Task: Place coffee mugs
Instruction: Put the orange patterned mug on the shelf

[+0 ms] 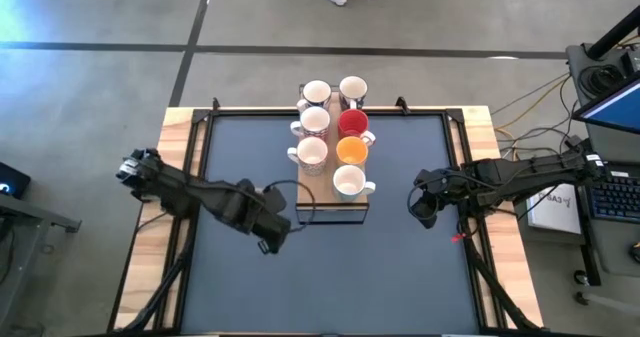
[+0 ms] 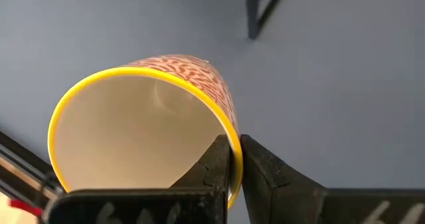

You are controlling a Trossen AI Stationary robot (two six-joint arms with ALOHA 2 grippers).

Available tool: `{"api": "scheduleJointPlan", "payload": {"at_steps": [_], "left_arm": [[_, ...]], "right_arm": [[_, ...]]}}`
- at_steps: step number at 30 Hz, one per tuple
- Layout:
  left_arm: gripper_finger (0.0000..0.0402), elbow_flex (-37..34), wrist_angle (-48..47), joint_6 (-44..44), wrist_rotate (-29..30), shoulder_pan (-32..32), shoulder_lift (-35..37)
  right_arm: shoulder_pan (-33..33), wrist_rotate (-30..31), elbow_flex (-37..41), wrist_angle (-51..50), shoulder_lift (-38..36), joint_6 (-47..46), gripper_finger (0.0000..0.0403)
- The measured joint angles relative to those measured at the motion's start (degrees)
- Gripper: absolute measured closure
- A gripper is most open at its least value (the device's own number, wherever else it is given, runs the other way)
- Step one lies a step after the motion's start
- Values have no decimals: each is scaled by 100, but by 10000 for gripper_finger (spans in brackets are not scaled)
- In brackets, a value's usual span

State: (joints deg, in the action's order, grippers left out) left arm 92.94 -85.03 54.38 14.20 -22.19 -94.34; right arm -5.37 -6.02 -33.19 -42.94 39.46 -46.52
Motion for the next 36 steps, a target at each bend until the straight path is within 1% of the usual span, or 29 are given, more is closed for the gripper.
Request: {"api": "scheduleJointPlan", "payload": {"at_steps": [8, 14, 17, 21, 25, 29, 36], "left_arm": [[397, 3, -2, -1075, 91, 565, 155], [397, 40, 101, -1672, 93, 829, 362], [397, 309, 95, -1953, 103, 862, 361], [397, 828, -66, -2272, 325, 860, 298], [397, 1257, -65, -2599, 349, 875, 221], [397, 1490, -60, -2888, 351, 882, 45], [397, 1753, -22, -3139, 480, 882, -310]], "right_arm": [[2, 0, 0, 2, 2, 0, 342], [0, 0, 0, 1, 1, 0, 342], [1, 1, -2, 2, 1, 0, 342], [1, 0, -1, 2, 1, 0, 342], [2, 0, 0, 2, 0, 0, 342], [0, 0, 0, 2, 0, 0, 342], [1, 0, 0, 2, 0, 0, 342]]}}
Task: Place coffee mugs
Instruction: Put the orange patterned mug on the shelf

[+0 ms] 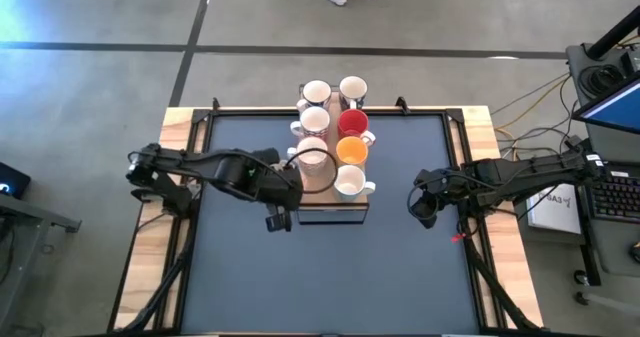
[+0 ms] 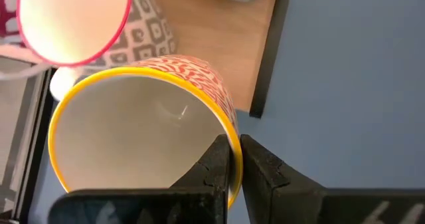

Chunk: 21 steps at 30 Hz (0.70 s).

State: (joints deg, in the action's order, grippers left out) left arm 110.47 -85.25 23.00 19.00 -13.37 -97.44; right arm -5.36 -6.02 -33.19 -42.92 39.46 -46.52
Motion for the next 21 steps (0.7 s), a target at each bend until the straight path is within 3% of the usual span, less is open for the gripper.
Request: {"api": "scheduleJointPlan", "payload": {"at_steps": [21], "left_arm": [[391, 907, 70, -441, -199, 4, -934]], "right_arm": [[0, 0, 0, 0, 1, 0, 342]]}}
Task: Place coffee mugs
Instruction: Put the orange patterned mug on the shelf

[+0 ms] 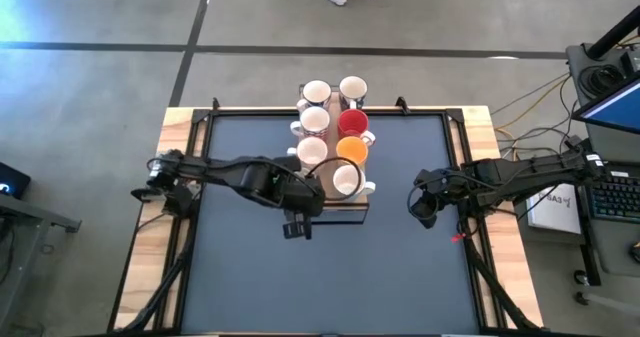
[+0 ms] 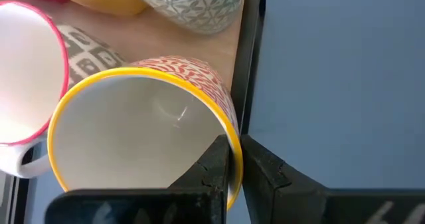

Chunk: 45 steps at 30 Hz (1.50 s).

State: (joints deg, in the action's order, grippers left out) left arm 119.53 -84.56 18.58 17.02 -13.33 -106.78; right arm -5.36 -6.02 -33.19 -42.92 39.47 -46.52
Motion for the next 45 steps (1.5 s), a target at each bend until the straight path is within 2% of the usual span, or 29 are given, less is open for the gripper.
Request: {"api": "scheduleJointPlan", "payload": {"at_steps": [29, 45], "left_arm": [[386, 82, -37, -10, -124, 72, -184], [363, 82, 68, -37, -105, 145, -182]], "right_arm": [[-1, 0, 0, 0, 0, 0, 342], [-1, 0, -1, 0, 0, 0, 342]]}}
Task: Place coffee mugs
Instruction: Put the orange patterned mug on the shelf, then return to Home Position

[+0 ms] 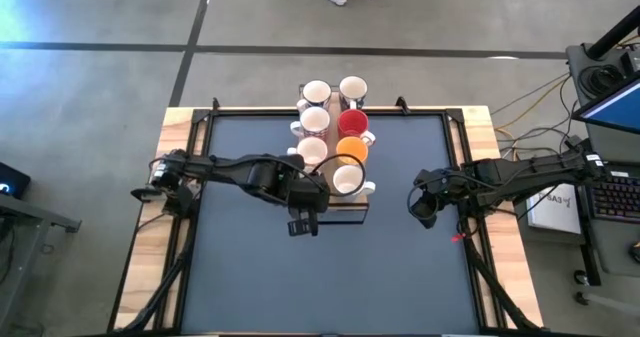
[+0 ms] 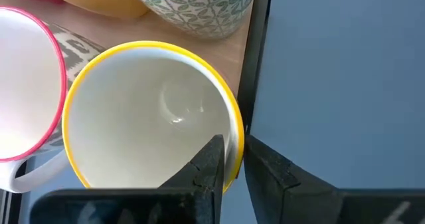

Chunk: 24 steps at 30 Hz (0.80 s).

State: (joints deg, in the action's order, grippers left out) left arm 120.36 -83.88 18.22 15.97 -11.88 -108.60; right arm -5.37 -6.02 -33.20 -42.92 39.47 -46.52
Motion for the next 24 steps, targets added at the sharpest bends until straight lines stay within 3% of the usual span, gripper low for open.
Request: {"api": "scheduleJointPlan", "payload": {"at_steps": [17, 24], "left_arm": [[363, 523, -70, -210, 564, -45, 82], [363, 190, -167, -66, 741, -144, 830]], "right_arm": [[2, 0, 1, 0, -1, 0, 342], [2, 0, 1, 0, 1, 0, 342]]}}
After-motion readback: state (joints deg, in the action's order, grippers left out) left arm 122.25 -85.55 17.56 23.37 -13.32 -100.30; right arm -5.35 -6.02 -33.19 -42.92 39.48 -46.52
